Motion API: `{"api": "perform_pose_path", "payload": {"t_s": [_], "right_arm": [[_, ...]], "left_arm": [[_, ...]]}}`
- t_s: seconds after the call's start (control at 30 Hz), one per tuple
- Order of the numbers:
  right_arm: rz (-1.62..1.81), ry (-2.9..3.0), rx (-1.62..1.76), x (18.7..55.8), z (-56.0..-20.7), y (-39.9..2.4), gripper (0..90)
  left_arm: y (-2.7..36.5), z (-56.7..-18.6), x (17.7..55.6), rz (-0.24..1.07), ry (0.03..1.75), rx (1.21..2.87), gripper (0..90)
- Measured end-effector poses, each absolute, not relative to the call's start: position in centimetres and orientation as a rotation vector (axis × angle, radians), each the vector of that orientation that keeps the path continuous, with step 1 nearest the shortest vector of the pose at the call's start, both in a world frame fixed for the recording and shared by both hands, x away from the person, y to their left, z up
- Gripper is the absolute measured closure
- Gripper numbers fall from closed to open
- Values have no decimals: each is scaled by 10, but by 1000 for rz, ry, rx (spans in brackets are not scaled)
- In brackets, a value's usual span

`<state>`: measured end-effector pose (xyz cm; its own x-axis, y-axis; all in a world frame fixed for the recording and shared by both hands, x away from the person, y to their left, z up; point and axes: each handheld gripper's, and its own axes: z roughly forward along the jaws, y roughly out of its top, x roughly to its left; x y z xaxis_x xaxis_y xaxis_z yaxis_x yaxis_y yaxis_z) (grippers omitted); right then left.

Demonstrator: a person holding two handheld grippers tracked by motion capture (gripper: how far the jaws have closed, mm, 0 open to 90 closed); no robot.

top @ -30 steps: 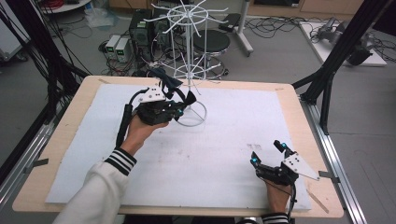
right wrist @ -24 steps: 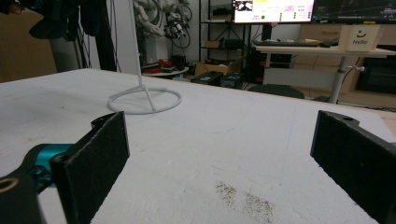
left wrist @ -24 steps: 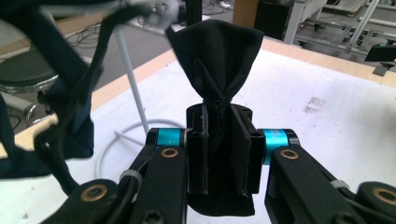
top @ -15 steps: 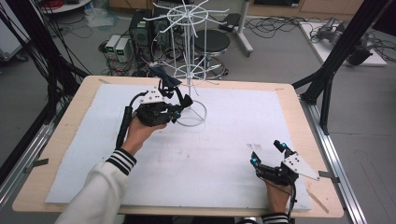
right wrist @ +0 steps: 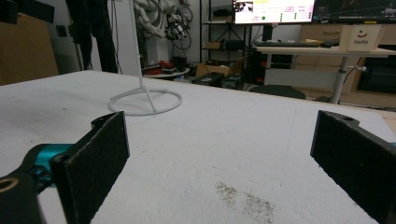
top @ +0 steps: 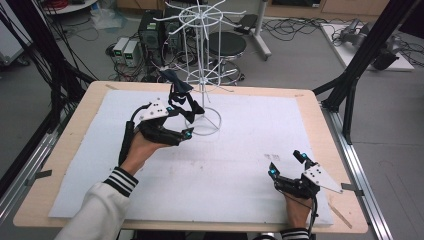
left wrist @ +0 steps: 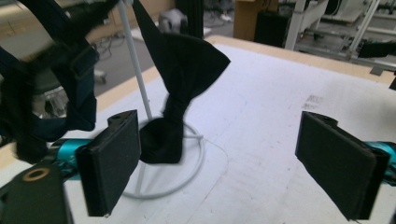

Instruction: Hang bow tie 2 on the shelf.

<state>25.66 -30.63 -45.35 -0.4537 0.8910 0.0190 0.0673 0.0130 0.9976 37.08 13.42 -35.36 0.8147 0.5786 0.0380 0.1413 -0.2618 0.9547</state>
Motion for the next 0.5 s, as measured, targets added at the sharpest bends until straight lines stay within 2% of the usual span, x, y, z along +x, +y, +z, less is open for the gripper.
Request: {"api": "perform_pose_path", "payload": {"t_s": [0.5], "right_arm": [[1509, 1605, 1004, 257, -453, -306, 37]], "left_arm": [[191, -379, 318, 565, 482, 1620, 126]]}}
